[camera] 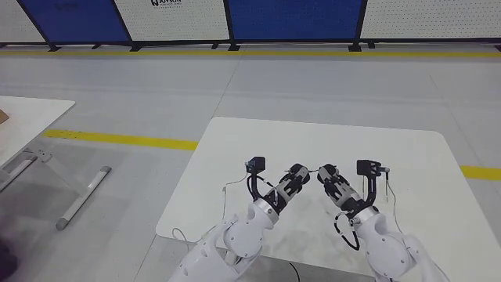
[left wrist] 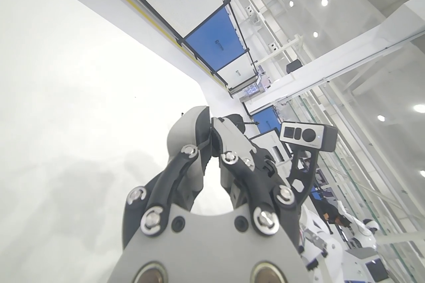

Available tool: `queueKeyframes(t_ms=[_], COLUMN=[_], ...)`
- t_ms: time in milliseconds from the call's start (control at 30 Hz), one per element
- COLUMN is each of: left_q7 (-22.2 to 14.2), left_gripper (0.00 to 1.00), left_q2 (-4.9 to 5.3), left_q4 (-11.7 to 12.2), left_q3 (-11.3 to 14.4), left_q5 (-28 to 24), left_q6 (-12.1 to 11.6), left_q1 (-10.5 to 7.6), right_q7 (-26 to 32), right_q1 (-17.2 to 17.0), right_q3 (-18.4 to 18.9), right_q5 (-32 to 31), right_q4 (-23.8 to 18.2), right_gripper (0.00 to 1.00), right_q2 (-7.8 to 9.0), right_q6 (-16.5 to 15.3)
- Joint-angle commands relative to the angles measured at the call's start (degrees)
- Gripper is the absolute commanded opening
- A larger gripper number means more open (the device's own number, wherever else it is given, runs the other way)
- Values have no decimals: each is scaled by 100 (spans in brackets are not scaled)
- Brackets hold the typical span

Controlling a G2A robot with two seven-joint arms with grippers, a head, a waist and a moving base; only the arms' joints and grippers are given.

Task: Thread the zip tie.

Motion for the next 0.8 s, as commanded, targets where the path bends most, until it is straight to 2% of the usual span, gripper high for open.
queueKeyframes(t_ms=[0,33,67,100,167,233,267,333,533,567,633,767], left_q7=[22,25,29,33,35,26,21,5,25,27,31,43], left_gripper=[45,47,55,68,70,67,64,46,22,12,0,0], left_q2=[-6,-8,-9,-10,-11,-12,-14,-17,-30,-32,-34,-39], left_q4=[12,16,21,27,29,34,37,48,98,106,114,118], left_q3=[10,12,13,14,16,24,30,46,63,63,64,66], left_q5=[7,10,15,29,50,73,79,98,120,121,126,152], left_q6=[28,33,37,42,47,57,63,82,114,120,127,140], left_q1=[-11,-15,-16,-17,-16,-15,-17,-26,-62,-67,-73,-77], right_q7=[-11,-11,-11,-11,-9,-7,-8,-13,-16,-16,-17,-23], right_q1=[-7,-10,-12,-14,-18,-20,-22,-27,-43,-50,-58,-67], right_q3=[14,18,21,24,28,28,27,25,25,27,32,39], right_q5=[5,3,2,0,-10,-19,-22,-27,-52,-56,-59,-64], right_q4=[-9,-11,-13,-15,-19,-23,-26,-33,-53,-60,-66,-75], right_gripper=[0,0,0,0,0,0,0,0,0,0,0,0], right_q2=[0,0,0,0,0,-1,-1,-3,-5,-5,-4,-5], right_q6=[-2,-2,-2,-2,-1,-7,-8,-7,-9,-13,-19,-19])
